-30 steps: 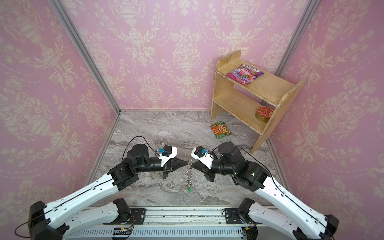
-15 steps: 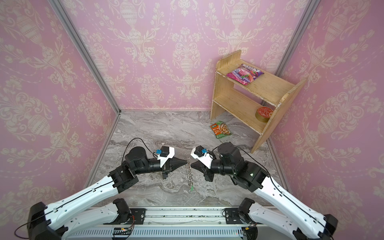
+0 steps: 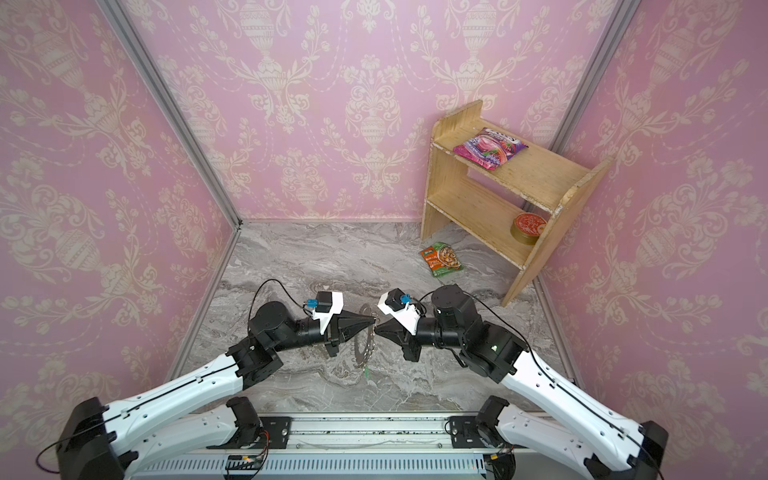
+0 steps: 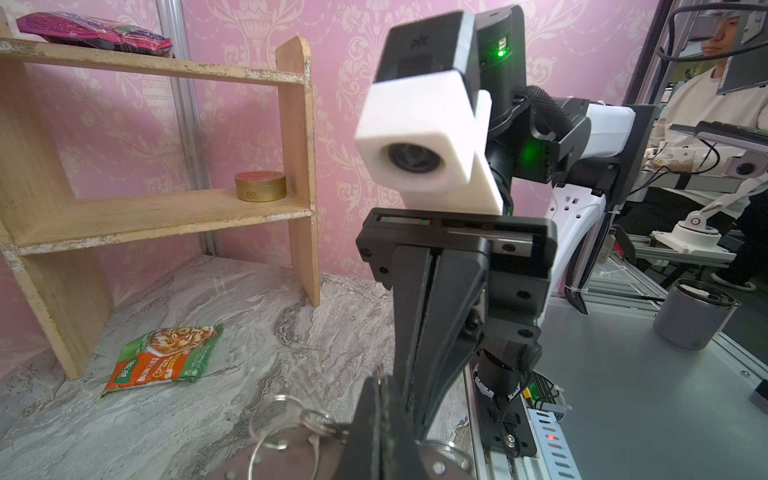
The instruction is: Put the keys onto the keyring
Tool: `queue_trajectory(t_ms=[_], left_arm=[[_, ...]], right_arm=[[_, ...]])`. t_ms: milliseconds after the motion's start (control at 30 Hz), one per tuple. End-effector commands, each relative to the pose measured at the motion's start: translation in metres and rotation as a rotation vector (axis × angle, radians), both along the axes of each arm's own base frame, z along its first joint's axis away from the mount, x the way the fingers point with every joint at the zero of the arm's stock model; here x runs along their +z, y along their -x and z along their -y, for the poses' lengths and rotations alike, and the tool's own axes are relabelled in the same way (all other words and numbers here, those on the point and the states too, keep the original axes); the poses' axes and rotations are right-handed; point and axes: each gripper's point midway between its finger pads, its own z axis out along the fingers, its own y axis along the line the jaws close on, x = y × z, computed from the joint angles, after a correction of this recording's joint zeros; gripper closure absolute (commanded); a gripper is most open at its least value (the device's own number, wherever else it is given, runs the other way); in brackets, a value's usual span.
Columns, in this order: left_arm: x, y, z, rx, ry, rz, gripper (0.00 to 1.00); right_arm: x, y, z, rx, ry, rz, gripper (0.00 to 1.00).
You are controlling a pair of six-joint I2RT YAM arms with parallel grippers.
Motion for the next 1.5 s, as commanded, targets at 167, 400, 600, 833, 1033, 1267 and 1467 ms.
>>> queue_trajectory(t_ms=[167,400,600,833,1033,1267,1467], left_arm=[[0.021,0.005,-0.004,-0.004,0.055,0.072,1.00],[0.018,0.010,-0.002,-0.034,0.036,0.092,1.00],[0.022,0.016,-0.001,-0.070,0.051,0.097,1.00],[0.027,0.021,-0.002,-0.096,0.062,0.105,1.00],[0.027,0.023,-0.002,-0.108,0.063,0.103,1.00],[0.031,0.025,-0.002,-0.119,0.072,0.107,1.00],[0.034,0.025,-0.002,-0.117,0.078,0.112,1.00]], right_arm=[[0.011,0.010,0.017,-0.023,0.041,0.065,0.68],[0.034,0.010,0.033,-0.057,0.034,0.130,0.60],[0.046,0.004,0.029,-0.051,-0.005,0.152,0.71],[0.042,-0.001,0.023,-0.033,-0.015,0.132,0.83],[0.041,0.000,0.019,-0.012,-0.028,0.116,0.85],[0.032,0.000,0.016,0.000,-0.019,0.092,0.85],[0.028,0.004,0.014,0.020,-0.027,0.068,0.84]])
